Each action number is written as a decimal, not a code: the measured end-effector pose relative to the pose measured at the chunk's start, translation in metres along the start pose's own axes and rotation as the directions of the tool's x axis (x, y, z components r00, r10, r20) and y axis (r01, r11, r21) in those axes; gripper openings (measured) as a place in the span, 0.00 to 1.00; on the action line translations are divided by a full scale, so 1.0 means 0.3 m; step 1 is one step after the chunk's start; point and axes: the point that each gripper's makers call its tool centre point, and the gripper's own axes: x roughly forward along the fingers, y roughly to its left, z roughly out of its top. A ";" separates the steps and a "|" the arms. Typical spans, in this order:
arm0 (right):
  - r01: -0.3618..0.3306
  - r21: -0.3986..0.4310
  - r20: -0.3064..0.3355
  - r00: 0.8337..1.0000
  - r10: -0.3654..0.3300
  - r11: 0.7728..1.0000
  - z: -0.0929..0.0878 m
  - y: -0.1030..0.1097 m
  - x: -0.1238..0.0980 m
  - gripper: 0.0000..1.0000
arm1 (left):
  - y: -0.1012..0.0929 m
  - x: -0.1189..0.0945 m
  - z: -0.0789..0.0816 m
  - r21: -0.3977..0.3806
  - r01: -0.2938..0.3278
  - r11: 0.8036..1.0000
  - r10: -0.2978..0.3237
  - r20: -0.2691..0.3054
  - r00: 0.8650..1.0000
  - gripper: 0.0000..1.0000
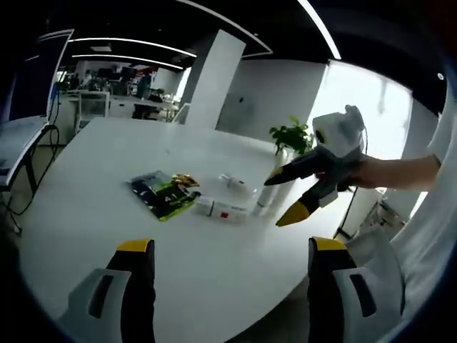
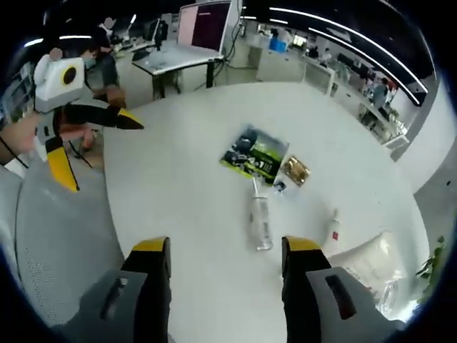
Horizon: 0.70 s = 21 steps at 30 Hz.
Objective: Arrange the skincare products in the storage area until every visible bottle or jar stands upright without overlapping.
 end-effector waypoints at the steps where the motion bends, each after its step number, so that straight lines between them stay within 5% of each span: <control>1: -0.005 0.003 -0.013 1.000 0.005 1.000 -0.007 -0.005 0.015 0.62 | 0.002 0.001 0.000 0.000 -0.001 1.000 0.001 0.001 1.000 0.81; 21: -0.045 0.021 -0.116 0.992 0.048 0.999 -0.007 -0.058 0.174 0.57 | 0.023 0.004 -0.016 0.008 -0.020 1.000 0.020 -0.030 0.999 0.79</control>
